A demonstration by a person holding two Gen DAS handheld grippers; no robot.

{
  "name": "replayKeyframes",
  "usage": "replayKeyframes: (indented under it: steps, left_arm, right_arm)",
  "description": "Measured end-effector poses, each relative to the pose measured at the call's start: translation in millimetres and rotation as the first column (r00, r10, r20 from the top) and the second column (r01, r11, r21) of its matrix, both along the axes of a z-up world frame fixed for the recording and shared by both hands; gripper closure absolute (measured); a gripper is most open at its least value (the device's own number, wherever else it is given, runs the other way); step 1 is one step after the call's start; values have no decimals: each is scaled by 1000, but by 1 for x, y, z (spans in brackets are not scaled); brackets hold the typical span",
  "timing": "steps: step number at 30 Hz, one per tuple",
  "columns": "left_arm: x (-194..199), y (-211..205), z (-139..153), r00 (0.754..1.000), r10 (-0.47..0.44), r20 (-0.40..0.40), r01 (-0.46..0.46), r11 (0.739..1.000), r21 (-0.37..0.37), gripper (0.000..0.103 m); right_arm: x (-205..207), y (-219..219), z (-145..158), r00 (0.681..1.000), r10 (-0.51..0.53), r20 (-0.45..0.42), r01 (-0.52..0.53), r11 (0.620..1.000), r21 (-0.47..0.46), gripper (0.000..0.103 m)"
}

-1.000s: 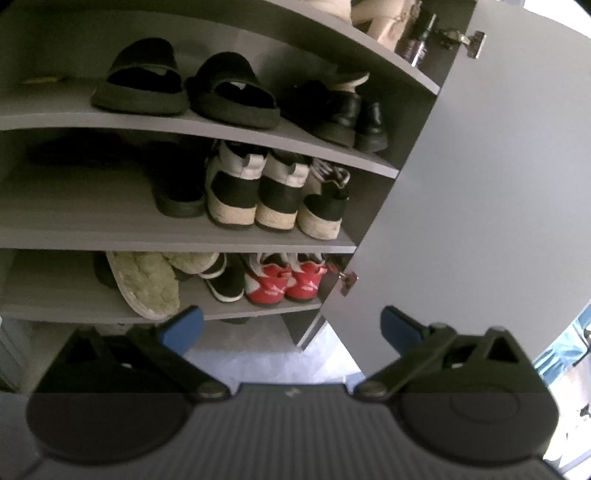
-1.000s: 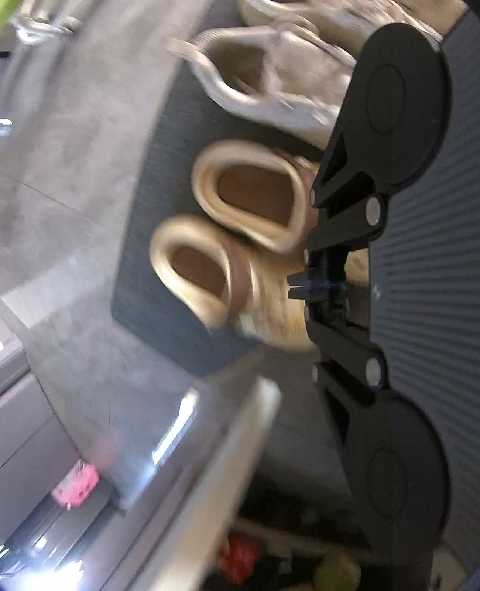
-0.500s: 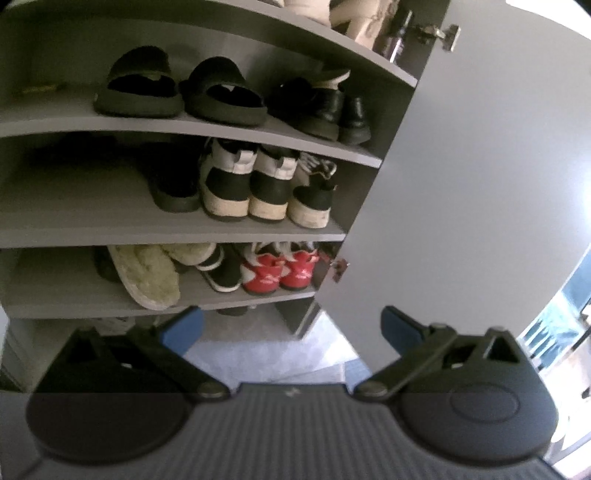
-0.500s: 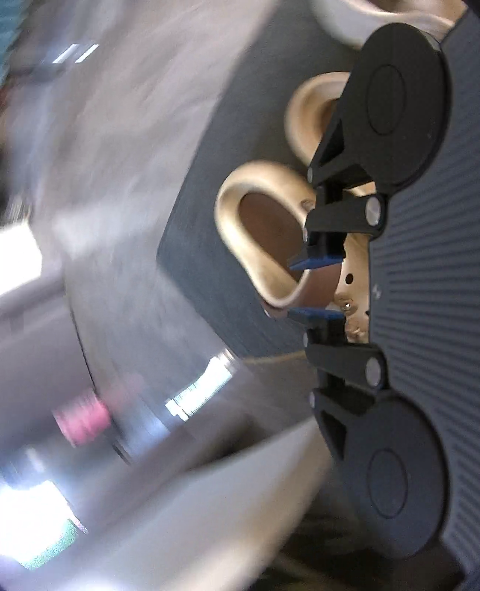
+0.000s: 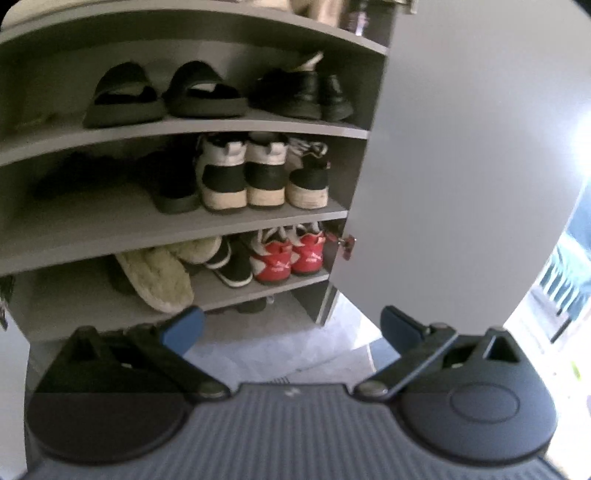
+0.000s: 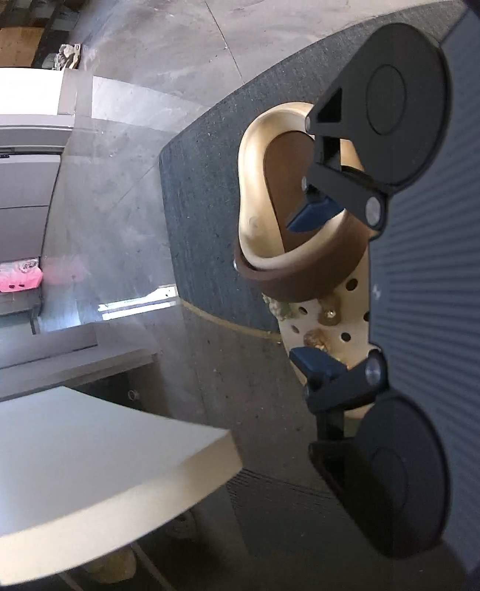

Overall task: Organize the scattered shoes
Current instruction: 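Lift and carry the cream clogs with the right gripper toward the cabinet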

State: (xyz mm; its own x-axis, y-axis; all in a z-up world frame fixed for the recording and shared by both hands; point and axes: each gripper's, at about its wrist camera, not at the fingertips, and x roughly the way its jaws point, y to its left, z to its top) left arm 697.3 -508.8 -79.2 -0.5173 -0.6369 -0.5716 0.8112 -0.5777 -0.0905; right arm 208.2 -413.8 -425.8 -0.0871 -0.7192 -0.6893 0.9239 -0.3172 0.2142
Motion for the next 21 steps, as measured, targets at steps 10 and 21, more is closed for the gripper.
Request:
replayKeyframes:
  steps: [10,21]
  left_arm:
    - [-17,-1,-10,999,-29,-13,30,998,56,0]
    - [-26,3,-17,998,-67,-16,68,993,101,0]
  right_arm:
    - [-13,54,3,929,-130,346,204,961,-186,85]
    - [3,103,45,829,-232,509,417,864,-284,88]
